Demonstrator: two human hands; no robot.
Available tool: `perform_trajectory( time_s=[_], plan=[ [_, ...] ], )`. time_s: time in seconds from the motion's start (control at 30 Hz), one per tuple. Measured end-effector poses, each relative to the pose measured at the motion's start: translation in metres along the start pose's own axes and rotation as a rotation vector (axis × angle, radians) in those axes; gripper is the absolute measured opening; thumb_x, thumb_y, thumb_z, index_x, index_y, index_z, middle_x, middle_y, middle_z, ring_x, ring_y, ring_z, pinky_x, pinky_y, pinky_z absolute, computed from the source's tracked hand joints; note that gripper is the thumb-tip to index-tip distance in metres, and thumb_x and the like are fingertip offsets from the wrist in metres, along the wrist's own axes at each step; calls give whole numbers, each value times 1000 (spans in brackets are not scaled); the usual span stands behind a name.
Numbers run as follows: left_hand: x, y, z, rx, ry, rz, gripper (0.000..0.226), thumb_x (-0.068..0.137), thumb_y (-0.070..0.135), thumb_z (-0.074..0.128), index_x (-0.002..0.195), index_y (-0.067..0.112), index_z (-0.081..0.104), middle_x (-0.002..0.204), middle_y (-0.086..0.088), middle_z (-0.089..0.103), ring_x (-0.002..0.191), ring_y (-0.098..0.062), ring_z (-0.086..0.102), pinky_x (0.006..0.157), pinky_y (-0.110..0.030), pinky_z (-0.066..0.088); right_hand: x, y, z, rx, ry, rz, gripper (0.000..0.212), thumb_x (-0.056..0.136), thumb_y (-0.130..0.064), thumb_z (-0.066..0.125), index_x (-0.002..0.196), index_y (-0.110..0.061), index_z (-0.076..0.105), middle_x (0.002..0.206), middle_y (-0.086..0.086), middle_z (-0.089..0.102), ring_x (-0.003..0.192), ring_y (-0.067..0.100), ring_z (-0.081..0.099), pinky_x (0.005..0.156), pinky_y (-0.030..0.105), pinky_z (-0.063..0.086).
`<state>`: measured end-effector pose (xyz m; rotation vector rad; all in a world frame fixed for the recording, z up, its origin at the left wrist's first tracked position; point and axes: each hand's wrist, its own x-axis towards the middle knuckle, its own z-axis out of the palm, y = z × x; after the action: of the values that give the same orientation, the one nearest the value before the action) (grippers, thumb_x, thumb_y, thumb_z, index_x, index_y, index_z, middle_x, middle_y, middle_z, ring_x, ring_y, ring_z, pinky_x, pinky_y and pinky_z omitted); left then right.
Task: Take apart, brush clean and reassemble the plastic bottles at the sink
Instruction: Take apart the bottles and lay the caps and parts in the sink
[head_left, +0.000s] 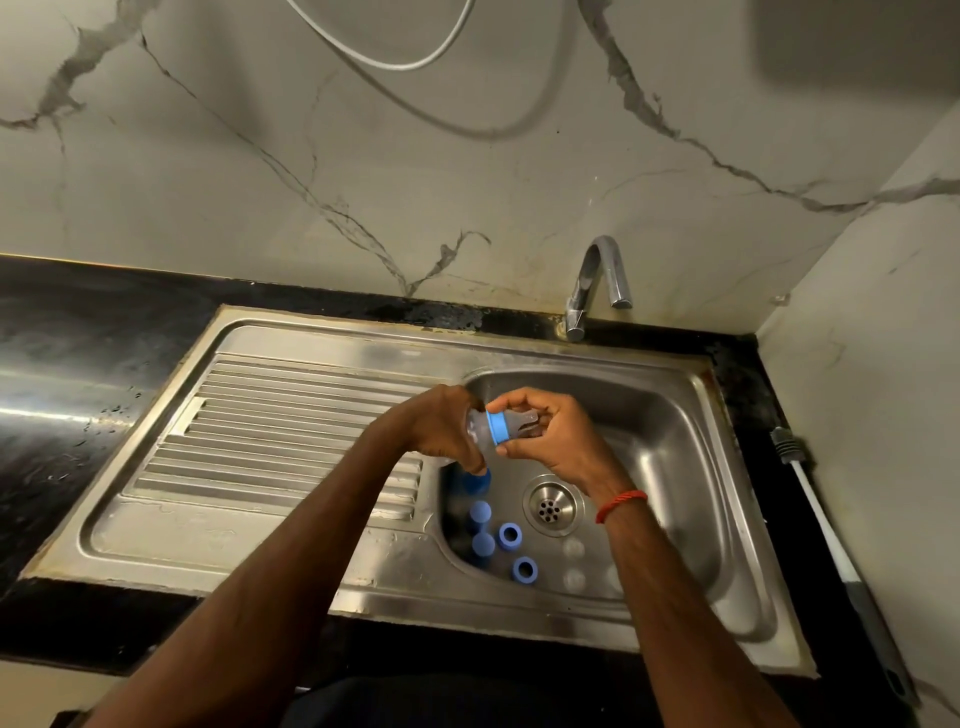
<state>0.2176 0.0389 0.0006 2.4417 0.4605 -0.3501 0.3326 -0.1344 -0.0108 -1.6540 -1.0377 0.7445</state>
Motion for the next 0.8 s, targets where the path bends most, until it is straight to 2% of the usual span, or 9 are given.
perform_trajectory(
  time_s=[0.1, 0.2, 0.27, 0.33, 0.43, 0.57, 0.67, 0.8],
  plan=[
    [1, 1, 3, -77, 18, 9, 50, 65, 32, 91, 103, 24, 59, 94, 3, 67, 85, -15, 63, 72, -25, 52, 2, 0, 4, 1, 61, -51, 45, 65, 10, 81, 92, -26, 72, 111, -3, 70, 107, 17, 66, 91, 43, 57],
    [-3, -3, 6, -218, 81, 27, 45, 69, 35, 91, 101, 29, 60, 93, 7, 67, 86, -13, 65, 71, -23, 49, 2, -3, -2, -33, 195, -139, 44, 67, 11, 80, 87, -26, 66, 111, 0, 64, 108, 11, 62, 91, 32, 56],
    [-7, -6, 10, -386, 162, 56, 39, 72, 39, 89, 100, 30, 62, 91, 7, 71, 82, -11, 68, 70, -25, 54, 0, -6, -12, 13, 256, -132, 44, 70, 8, 81, 93, -25, 64, 114, -2, 63, 109, 9, 62, 86, 26, 56],
    [-11, -5, 14, -577, 277, 48, 41, 72, 52, 85, 98, 26, 67, 87, 1, 73, 79, -16, 71, 69, -31, 59, -1, -9, -19, 67, 274, -99, 45, 73, 3, 82, 104, -23, 63, 115, -5, 64, 107, 5, 63, 82, 22, 56],
    [-14, 5, 21, -815, 450, 6, 43, 72, 59, 79, 90, 22, 70, 82, -3, 74, 76, -18, 71, 67, -32, 58, -3, -12, -19, 121, 290, -27, 51, 73, -6, 85, 113, -20, 58, 111, -5, 67, 103, 7, 65, 80, 23, 57],
    [-17, 18, 32, -1066, 450, 40, 35, 78, 45, 80, 98, 18, 71, 89, -6, 74, 81, -22, 71, 73, -35, 59, -3, -13, -12, 56, 286, 9, 48, 68, -11, 89, 103, -17, 59, 100, -4, 69, 92, 7, 68, 75, 23, 57],
    [-16, 26, 41, -1184, 472, 9, 33, 75, 36, 77, 103, 21, 70, 98, -8, 74, 88, -25, 71, 81, -47, 60, -1, -15, -11, 38, 257, -7, 45, 64, -9, 91, 100, -15, 64, 95, 0, 70, 87, 12, 69, 76, 28, 59],
    [-16, 29, 45, -1309, 538, -2, 30, 85, 14, 75, 114, 17, 67, 110, -13, 72, 96, -29, 72, 79, -46, 62, -3, -17, -13, 23, 206, -25, 41, 75, -8, 83, 113, -15, 69, 105, 1, 72, 92, 10, 70, 80, 24, 58]
  ],
)
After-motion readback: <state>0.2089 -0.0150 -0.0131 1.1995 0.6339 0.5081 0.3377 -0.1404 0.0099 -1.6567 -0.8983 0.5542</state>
